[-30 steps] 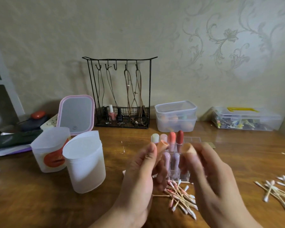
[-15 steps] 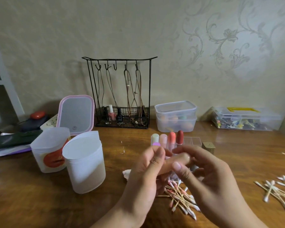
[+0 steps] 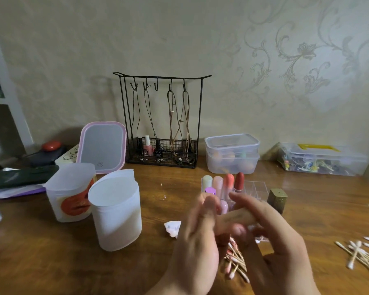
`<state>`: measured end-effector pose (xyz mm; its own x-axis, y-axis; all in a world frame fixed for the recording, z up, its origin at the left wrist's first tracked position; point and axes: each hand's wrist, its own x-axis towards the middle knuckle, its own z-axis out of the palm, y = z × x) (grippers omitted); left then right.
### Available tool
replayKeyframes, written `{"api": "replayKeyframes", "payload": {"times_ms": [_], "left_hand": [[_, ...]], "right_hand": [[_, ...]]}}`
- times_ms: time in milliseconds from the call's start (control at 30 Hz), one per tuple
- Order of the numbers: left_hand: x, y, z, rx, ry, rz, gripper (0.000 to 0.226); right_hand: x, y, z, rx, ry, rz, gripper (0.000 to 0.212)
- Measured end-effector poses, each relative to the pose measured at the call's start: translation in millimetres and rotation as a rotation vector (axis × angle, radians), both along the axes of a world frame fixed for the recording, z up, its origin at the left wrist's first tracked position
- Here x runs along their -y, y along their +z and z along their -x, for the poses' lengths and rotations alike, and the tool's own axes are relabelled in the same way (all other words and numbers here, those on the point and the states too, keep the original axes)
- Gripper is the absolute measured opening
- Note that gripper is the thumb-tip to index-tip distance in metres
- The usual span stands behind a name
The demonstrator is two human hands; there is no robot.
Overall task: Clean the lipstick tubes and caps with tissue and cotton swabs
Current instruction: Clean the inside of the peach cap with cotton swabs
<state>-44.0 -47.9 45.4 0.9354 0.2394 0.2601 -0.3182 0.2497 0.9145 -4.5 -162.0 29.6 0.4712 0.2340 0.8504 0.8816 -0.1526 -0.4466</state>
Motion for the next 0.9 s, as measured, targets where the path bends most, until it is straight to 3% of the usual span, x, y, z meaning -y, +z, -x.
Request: {"api": "replayKeyframes", "payload": {"times_ms": [100,167,233,367,533,900], "left_hand": [[-16,3,-9,0.016,0.077,-0.186,0.05],[-34,1,-21,-0.037,0.272,-0.13,0.046],[-46,-3,-32,-0.118,0.391,-0.039,0.031],[-51,-13,-44,-0.278,0.354,0.015,0.017],[-53,-18,-49,-0.349,0.242,0.074,0.018],[-54,-24,-51,-0.385,0.137,0.008,0.02]], "right_hand": [[2,7,-5,-0.031,0.014,-0.044,0.035],[5,17,-11,-0.129,0.068,-0.177,0.037],[4,34,-23,-0.193,0.043,-0.183,0.032],[-11,56,-48,-0.242,-0.169,0.212,0.019],[-29,58,-66,-0.337,-0.194,0.527,0.019],[-29,59,-76,-0.324,-0.193,0.731,0.023]]}}
